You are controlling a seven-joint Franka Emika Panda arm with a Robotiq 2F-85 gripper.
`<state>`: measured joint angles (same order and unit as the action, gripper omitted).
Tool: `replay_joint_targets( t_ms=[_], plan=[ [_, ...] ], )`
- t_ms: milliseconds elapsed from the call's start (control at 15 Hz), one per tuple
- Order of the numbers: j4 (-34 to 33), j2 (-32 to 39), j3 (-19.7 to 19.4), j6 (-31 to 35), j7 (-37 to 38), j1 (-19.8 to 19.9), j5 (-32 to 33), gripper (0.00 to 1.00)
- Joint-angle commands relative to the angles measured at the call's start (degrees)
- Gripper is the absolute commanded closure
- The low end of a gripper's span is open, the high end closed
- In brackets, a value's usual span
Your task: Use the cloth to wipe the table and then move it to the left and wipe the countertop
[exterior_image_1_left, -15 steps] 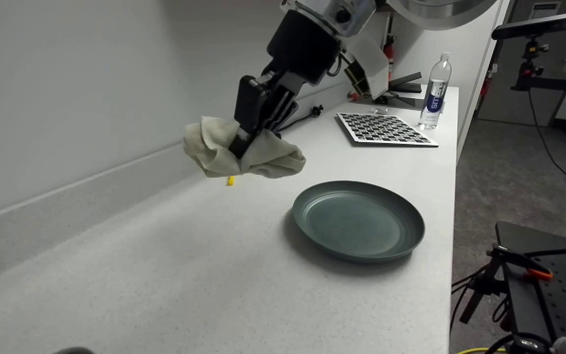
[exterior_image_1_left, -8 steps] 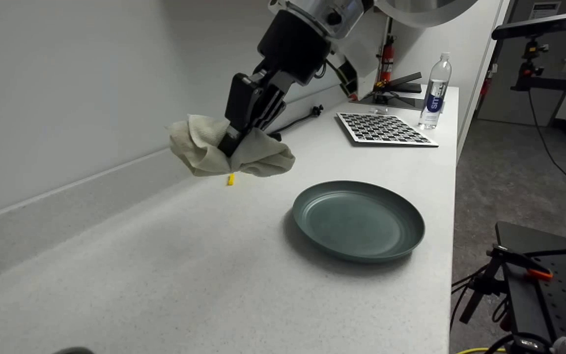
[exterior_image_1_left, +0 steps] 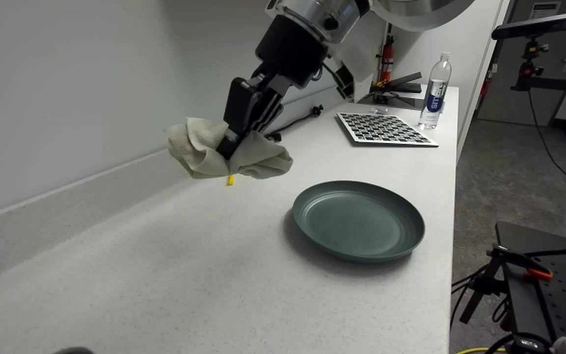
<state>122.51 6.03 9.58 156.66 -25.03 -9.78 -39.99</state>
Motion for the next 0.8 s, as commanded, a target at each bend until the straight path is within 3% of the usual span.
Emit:
replay_joint_targets(
  t_ms=[0,600,667,733],
  plan=[
    [-1.7,0.5,0.1,-1.9,-2.6,0.7,-1.8,0.97],
    [-1.6,0.5,-0.1,-1.9,-1.2,0.6,-1.7,0.97],
    [-0.1,0.2,-0.2,0.0,0.0,0.0,0.0,0.86],
    [-0.1,0.2,-0.2,0.0,0.0,0.0,0.0,0.86]
  ],
)
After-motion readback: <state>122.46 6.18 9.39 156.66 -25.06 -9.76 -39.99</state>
